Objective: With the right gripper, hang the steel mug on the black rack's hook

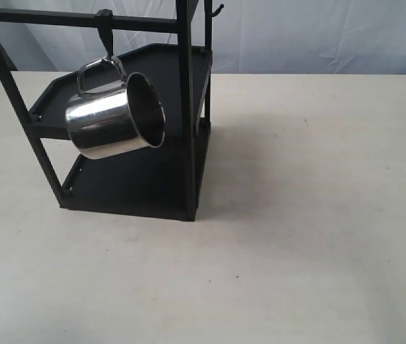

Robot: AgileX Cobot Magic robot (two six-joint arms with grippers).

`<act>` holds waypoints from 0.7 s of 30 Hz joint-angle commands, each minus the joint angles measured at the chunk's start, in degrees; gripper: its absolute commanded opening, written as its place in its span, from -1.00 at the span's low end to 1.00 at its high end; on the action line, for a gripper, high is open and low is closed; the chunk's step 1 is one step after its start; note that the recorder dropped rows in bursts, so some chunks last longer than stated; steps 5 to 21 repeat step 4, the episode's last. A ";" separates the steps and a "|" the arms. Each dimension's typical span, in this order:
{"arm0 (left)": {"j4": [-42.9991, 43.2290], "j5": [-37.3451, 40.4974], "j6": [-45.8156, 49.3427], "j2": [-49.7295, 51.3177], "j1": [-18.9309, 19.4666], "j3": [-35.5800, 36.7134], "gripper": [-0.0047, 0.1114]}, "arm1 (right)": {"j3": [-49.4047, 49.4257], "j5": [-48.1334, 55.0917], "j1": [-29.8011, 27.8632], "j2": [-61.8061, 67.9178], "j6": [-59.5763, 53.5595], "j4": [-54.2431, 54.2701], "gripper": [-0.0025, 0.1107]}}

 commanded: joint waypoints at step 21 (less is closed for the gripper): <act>-0.05 -0.68 -0.14 -0.27 -0.07 -0.12 -0.89 | 0.20 -0.82 0.38 -0.24 0.19 -0.03 -0.97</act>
